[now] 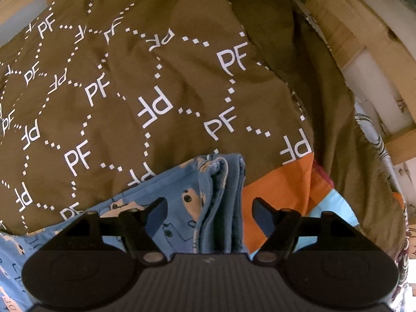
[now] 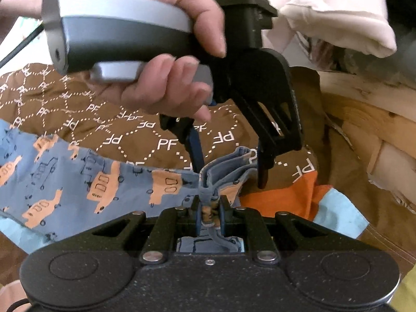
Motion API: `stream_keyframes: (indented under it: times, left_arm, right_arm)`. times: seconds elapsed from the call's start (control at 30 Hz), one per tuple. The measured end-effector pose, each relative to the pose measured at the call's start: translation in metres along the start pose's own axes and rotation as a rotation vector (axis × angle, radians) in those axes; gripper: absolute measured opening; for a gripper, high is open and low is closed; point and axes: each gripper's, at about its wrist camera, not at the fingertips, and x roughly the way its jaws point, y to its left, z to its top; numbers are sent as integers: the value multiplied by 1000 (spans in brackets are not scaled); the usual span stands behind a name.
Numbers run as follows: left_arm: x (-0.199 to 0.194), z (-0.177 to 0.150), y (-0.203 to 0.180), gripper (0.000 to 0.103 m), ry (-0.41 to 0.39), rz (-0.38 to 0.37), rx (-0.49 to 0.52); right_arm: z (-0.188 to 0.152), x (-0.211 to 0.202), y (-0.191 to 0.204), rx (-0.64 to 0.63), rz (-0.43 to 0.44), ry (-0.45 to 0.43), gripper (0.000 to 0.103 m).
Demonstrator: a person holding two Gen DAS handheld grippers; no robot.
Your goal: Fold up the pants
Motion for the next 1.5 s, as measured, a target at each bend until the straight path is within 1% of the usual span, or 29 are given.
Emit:
stream_keyframes:
  times: [0.07, 0.23, 0.33, 0.5, 0.67, 0.77, 0.9, 1.03, 1.1, 1.2, 1.37, 1.43, 1.5]
  left_arm:
    - [-3, -2, 0, 64, -2, 7, 9]
    - [-10, -10, -5, 24, -32, 54, 41]
    - [-18, -18, -5, 13, -56, 62, 37]
    - [-39, -32, 13, 12, -102, 15, 20]
    - [-63, -58, 44, 12, -160, -30, 7]
    - [-66, -74, 71, 12, -178, -53, -31]
    - [-70, -106, 116, 12, -218, -113, -131]
    - [-58, -128, 163, 12, -241, -142, -233]
    - [-52, -141, 183, 12, -241, -144, -263]
    - [-42, -158, 205, 12, -237, -142, -290]
    - [-29, -173, 227, 13, -257, -209, -354]
    - [-26, -173, 231, 18, -259, -225, -363]
    - [-23, -176, 235, 23, -253, -223, -372]
  right_arm:
    - [1, 5, 6, -18, 4, 4, 15]
    - [3, 6, 11, -44, 7, 2, 15]
    - [3, 3, 13, -54, 7, 0, 15]
    - [4, -5, 21, -75, 17, -26, 15]
    - [9, -14, 38, -108, 64, -58, 15]
    - [11, -20, 54, -134, 107, -63, 15]
    - [12, -23, 84, -176, 175, -60, 15]
    - [12, -18, 114, -206, 249, -32, 15]
    - [11, -16, 127, -224, 280, -19, 15]
    - [6, -13, 144, -256, 314, 4, 15]
    - [-2, -7, 157, -283, 339, 36, 15]
    - [-3, -4, 157, -279, 340, 46, 16]
    - [-5, -4, 156, -270, 346, 49, 22]
